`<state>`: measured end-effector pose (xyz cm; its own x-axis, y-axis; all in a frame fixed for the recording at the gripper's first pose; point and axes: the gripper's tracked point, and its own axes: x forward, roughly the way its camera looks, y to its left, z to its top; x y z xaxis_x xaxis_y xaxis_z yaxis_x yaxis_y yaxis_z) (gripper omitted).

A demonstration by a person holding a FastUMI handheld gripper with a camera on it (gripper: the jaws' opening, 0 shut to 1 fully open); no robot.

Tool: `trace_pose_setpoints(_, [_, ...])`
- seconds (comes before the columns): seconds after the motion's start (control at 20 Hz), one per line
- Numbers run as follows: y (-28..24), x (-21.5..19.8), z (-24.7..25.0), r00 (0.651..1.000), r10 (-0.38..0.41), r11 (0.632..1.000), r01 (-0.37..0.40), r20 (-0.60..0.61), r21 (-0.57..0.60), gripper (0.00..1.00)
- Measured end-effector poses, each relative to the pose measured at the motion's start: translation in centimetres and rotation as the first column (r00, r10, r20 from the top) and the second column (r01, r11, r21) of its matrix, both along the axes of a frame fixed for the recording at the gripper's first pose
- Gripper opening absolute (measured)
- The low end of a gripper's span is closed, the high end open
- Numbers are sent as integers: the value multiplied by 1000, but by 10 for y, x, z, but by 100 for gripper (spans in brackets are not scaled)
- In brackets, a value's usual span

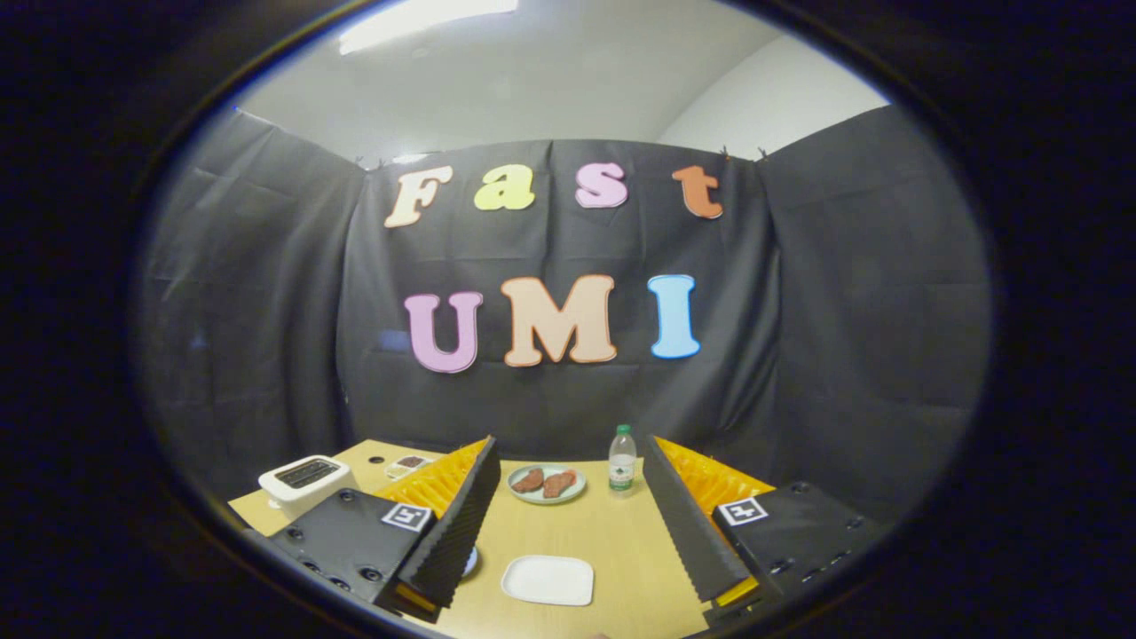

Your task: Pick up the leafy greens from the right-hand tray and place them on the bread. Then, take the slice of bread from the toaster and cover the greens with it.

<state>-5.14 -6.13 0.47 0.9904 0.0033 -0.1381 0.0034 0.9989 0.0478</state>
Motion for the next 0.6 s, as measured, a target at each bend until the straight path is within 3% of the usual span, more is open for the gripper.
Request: trace_pose_setpoints(0.6, [-19,-26,16,999,-48,999,48,25,-10,100])
